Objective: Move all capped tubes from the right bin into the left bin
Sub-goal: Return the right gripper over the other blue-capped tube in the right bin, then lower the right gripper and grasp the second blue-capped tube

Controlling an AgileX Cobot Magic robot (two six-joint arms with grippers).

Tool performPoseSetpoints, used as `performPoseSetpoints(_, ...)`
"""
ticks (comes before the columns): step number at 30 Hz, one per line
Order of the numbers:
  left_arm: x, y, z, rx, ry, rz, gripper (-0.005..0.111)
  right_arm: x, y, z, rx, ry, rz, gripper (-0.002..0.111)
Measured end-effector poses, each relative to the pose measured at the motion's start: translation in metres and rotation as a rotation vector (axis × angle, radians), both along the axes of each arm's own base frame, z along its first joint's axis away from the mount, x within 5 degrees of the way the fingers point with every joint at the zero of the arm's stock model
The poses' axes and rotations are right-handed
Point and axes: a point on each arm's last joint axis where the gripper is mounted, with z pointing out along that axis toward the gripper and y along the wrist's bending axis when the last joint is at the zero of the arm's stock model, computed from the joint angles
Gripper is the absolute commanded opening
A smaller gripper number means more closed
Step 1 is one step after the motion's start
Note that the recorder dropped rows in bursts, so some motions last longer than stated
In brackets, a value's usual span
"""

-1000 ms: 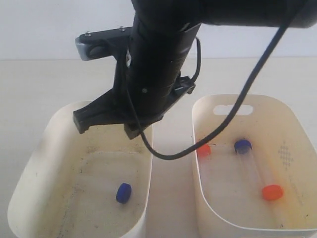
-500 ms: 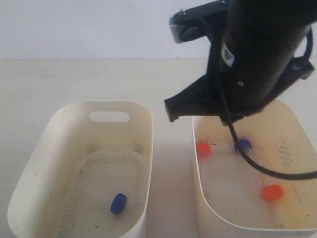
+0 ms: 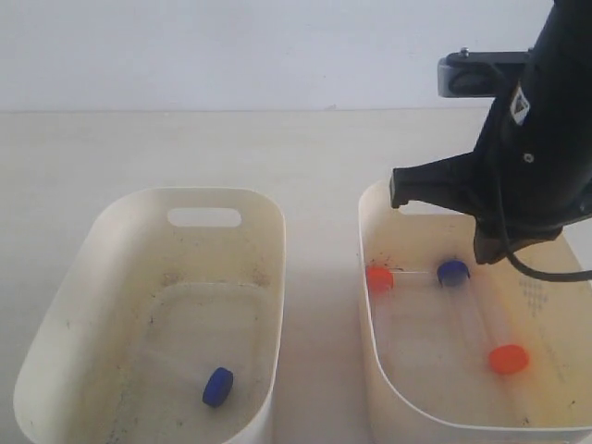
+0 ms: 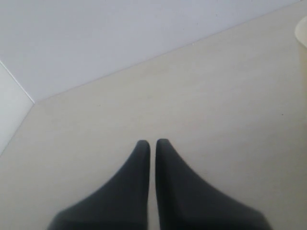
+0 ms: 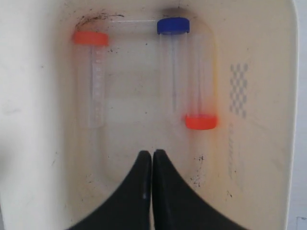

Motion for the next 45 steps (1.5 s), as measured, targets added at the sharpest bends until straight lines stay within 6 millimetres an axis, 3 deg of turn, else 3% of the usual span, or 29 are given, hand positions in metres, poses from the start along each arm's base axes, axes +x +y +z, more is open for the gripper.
performPoseSetpoints(8,0.000,0.000,0.000,0.000,0.000,0.000,0.004,-0.003,0.002,-0.025,0.065,0.014,0.018,0.000)
performPoseSetpoints(14,0.000,0.000,0.000,0.000,0.000,0.000,0.004,0.014,0.011,-0.068,0.001,0.135,0.047,0.000)
performPoseSetpoints(18,0.000,0.000,0.000,0.000,0.000,0.000,0.004,0.020,0.015,-0.082,-0.006,0.147,0.072,0.000)
performPoseSetpoints(31,0.000,0.000,0.000,0.000,0.000,0.000,0.004,0.028,0.001,-0.085,-0.019,0.148,0.067,0.000)
performPoseSetpoints(38,0.000,0.000,0.000,0.000,0.000,0.000,0.004,0.032,0.006,-0.086,0.040,0.115,0.070,0.000)
performPoseSetpoints(45,0.000,0.000,0.000,0.000,0.000,0.000,0.004,0.036,0.008,-0.106,0.022,0.173,0.070,0.000)
